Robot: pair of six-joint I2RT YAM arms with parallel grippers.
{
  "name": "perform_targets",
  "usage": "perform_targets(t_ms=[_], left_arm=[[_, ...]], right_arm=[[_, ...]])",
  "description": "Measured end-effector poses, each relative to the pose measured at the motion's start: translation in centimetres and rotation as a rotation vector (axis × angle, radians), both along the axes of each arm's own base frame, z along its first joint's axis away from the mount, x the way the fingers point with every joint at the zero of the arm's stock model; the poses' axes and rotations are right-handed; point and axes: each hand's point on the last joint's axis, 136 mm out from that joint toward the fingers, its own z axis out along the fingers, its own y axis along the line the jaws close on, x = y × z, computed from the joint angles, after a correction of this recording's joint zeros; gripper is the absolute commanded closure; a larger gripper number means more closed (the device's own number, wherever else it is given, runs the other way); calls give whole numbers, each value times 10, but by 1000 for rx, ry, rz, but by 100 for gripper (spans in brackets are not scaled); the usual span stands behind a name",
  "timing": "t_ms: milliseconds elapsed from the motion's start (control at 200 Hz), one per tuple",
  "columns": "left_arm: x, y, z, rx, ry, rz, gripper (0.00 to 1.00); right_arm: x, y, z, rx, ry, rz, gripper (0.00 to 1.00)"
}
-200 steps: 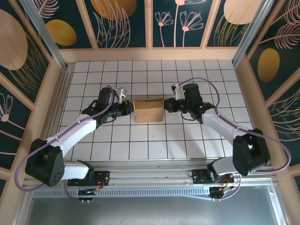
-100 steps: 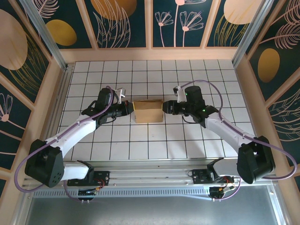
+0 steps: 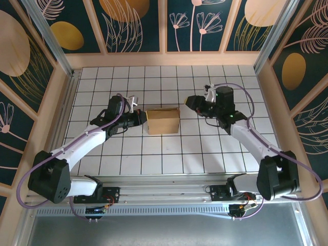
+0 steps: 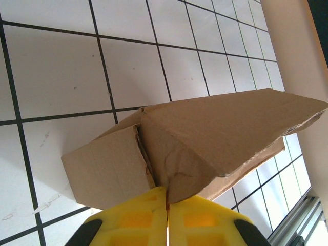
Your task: Fold the paper box
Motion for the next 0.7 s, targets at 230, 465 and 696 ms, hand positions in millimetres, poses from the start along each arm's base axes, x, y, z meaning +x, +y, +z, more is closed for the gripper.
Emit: perform_targets(t_ms=[230, 465, 696], left_arm=[[2, -1, 0, -2, -2, 0, 93], [2, -2, 0, -3, -1, 1, 93], [4, -3, 1, 1, -3, 3, 89]], right_arm=[[2, 26, -14, -15, 92, 56, 56], [-3, 31, -26, -182, 68, 72, 64], [-4, 31, -30, -200, 54, 84, 73]])
